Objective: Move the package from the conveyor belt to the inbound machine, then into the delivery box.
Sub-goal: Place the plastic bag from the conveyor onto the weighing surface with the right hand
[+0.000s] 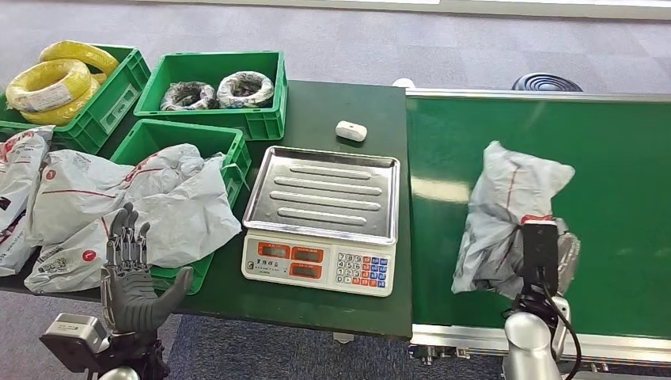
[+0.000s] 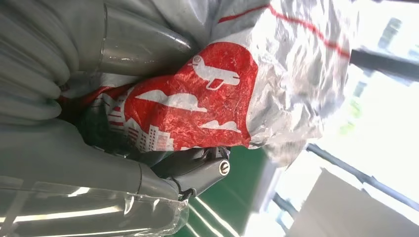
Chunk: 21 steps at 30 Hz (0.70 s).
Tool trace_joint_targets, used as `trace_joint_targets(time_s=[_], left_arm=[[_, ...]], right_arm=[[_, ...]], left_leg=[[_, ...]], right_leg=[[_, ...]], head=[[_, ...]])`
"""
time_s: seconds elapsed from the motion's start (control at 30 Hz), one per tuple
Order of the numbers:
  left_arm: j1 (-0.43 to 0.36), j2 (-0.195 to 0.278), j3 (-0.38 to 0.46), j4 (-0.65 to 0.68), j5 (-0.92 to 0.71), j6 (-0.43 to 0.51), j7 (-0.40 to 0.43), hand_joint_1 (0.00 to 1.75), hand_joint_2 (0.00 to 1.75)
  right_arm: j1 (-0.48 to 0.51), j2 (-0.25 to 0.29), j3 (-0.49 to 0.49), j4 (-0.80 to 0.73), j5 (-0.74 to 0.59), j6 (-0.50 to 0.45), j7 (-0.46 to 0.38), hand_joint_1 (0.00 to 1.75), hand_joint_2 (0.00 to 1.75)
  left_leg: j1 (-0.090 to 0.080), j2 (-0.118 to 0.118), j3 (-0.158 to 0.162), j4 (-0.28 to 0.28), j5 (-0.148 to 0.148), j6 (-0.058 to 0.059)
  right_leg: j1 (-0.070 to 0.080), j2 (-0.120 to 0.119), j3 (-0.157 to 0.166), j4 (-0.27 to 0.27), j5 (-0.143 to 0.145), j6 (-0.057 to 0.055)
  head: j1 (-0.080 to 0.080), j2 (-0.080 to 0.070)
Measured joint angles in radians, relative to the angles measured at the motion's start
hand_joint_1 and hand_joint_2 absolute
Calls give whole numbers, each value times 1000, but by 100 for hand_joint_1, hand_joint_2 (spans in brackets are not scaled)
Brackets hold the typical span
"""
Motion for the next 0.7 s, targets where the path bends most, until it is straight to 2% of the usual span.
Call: trace_joint_targets(time_s=[0.2, 0.33, 0.53, 0.7], left_arm=[[-12, 0, -3, 7, 4, 0, -14, 0, 175], [-34, 0, -10, 22, 4, 0, -20, 0, 175], [-78, 4, -22, 42, 11, 0, -24, 0, 175], [-89, 7, -22, 53, 17, -1, -24, 0, 175]], right_arm=[[25, 3, -8, -195, -19, -107, -100, 175, 175], [-18, 5, 20, -248, 18, -150, -152, 175, 175], [-185, -8, 134, -208, -24, 43, -77, 175, 175], [-243, -15, 179, -173, -29, 53, -71, 175, 175]], left_leg=[[0, 1, 0, 0, 0, 0], [0, 3, 0, 0, 0, 0], [0, 3, 2, 0, 1, 0], [0, 0, 1, 0, 1, 0]], right_leg=[[0, 1, 0, 0, 0, 0], [0, 2, 1, 1, 1, 0], [0, 2, 1, 1, 2, -1], [0, 0, 1, 1, 1, -1]], head=[[0, 0], [0, 0], [0, 0], [0, 0]])
